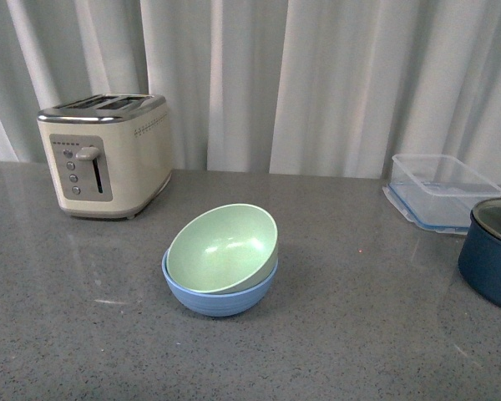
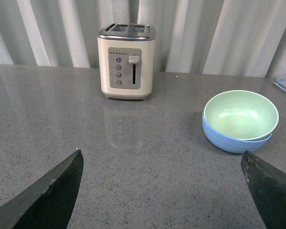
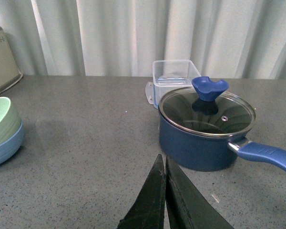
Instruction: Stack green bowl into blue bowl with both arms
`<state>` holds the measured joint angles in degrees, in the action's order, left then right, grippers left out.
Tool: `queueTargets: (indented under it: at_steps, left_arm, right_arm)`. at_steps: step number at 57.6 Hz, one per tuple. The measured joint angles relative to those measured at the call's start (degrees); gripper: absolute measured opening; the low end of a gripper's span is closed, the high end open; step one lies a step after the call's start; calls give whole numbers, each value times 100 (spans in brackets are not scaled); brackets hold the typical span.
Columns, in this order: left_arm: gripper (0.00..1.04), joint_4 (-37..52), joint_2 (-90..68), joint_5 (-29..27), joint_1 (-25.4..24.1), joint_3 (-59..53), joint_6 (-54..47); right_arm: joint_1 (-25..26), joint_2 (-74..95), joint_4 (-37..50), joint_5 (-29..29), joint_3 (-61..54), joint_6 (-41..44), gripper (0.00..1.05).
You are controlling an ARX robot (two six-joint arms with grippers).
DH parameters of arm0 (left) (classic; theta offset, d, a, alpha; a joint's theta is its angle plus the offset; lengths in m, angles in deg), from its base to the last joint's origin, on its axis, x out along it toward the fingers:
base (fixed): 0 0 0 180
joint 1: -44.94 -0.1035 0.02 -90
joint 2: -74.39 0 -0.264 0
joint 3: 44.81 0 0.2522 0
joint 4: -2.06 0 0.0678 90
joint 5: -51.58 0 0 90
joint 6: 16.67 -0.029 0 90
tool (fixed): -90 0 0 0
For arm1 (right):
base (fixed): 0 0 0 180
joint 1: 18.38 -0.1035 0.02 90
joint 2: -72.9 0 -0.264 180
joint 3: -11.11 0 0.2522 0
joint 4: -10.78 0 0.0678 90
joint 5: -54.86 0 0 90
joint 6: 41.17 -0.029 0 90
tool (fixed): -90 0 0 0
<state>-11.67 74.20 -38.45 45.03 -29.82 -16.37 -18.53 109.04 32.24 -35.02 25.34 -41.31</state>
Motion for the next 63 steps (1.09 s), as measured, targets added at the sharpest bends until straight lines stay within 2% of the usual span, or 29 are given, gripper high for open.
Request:
queueTargets:
  at_steps: [37,63]
  left_arm:
    - [98,0,0,0,0,0,0]
    - [98,0,0,0,0,0,0]
  right_arm:
    - [0,-1945,-1836,-4,-20,0,1]
    - [0,-2649,-2542,-4,-20,0,1]
